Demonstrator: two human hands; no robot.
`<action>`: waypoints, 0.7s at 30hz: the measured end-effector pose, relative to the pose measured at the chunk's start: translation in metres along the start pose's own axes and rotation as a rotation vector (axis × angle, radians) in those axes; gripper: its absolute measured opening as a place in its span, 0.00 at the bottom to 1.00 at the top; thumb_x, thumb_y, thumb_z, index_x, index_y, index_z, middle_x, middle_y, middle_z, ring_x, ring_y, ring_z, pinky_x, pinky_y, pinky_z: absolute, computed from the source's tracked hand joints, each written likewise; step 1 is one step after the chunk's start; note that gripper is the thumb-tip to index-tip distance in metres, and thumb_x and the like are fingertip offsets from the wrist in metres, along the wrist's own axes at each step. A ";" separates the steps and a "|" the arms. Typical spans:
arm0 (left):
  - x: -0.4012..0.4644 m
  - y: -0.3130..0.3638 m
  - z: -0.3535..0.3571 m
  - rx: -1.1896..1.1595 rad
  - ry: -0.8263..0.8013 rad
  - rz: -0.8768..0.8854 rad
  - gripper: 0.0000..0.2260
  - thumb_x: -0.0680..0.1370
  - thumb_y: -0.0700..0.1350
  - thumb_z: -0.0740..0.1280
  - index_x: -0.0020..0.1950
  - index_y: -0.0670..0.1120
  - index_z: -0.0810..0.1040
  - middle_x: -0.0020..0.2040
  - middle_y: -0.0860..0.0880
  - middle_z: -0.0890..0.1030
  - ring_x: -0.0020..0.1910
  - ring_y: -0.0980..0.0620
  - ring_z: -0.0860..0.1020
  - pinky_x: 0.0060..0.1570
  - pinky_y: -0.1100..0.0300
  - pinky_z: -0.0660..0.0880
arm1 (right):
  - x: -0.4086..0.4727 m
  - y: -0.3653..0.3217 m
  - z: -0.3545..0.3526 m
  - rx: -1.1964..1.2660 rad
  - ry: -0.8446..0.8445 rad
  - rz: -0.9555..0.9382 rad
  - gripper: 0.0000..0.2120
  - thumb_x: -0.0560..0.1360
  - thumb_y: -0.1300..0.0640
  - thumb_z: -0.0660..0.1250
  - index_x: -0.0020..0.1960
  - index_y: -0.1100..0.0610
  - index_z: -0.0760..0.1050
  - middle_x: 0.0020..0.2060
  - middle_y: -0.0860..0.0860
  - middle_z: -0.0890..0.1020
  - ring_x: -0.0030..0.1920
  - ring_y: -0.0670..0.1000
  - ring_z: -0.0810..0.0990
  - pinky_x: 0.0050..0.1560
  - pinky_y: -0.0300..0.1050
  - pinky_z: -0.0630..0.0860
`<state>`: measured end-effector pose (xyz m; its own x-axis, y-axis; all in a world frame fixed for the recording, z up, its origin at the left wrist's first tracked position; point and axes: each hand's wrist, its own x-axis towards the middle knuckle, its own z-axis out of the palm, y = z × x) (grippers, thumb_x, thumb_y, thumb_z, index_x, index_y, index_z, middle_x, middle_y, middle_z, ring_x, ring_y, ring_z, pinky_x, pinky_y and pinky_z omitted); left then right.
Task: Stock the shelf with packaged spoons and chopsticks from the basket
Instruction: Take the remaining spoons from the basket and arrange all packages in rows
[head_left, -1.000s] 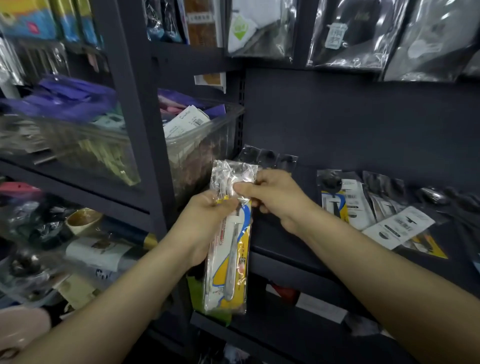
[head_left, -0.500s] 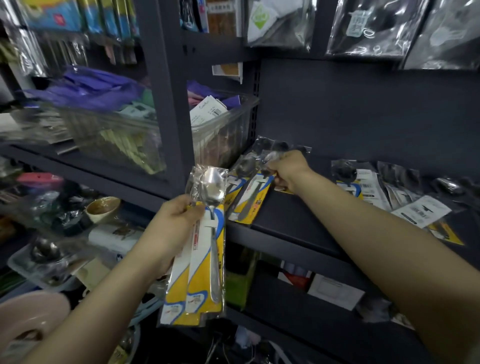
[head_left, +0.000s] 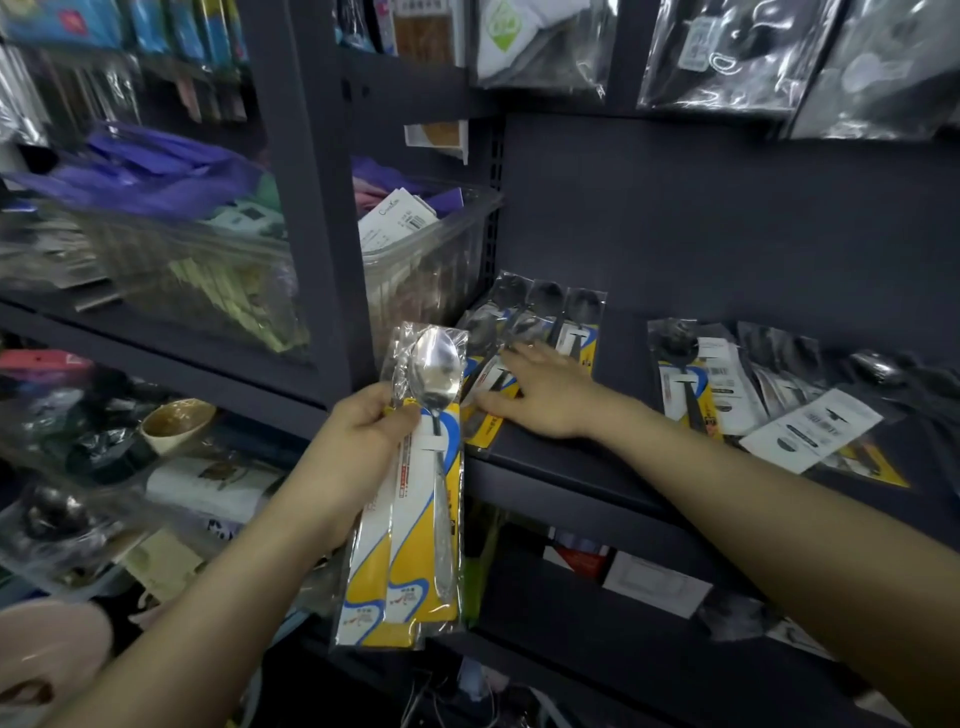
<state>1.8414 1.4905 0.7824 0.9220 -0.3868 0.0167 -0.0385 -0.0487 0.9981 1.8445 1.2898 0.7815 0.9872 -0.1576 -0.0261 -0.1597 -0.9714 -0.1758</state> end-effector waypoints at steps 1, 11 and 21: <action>0.001 0.001 0.002 0.002 -0.008 0.002 0.12 0.77 0.39 0.61 0.35 0.48 0.76 0.24 0.53 0.79 0.26 0.54 0.75 0.31 0.60 0.70 | -0.002 0.000 0.004 -0.029 -0.021 -0.022 0.38 0.75 0.34 0.52 0.77 0.55 0.49 0.78 0.53 0.49 0.77 0.54 0.46 0.76 0.53 0.47; 0.016 0.015 0.027 0.006 -0.122 0.044 0.05 0.77 0.40 0.63 0.44 0.48 0.77 0.28 0.53 0.81 0.27 0.56 0.79 0.27 0.64 0.73 | -0.042 -0.016 -0.035 0.958 0.208 -0.046 0.13 0.78 0.49 0.60 0.45 0.58 0.75 0.38 0.54 0.79 0.33 0.48 0.76 0.33 0.40 0.70; 0.016 0.025 0.032 -0.049 -0.087 0.010 0.18 0.78 0.37 0.56 0.29 0.48 0.74 0.20 0.51 0.76 0.18 0.58 0.71 0.19 0.69 0.64 | -0.012 0.047 -0.034 1.142 0.274 0.443 0.12 0.78 0.63 0.61 0.35 0.59 0.69 0.25 0.53 0.71 0.12 0.40 0.65 0.15 0.29 0.60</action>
<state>1.8427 1.4534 0.8059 0.8846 -0.4658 0.0238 -0.0271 -0.0003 0.9996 1.8248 1.2403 0.8073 0.7945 -0.5952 -0.1203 -0.2489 -0.1385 -0.9586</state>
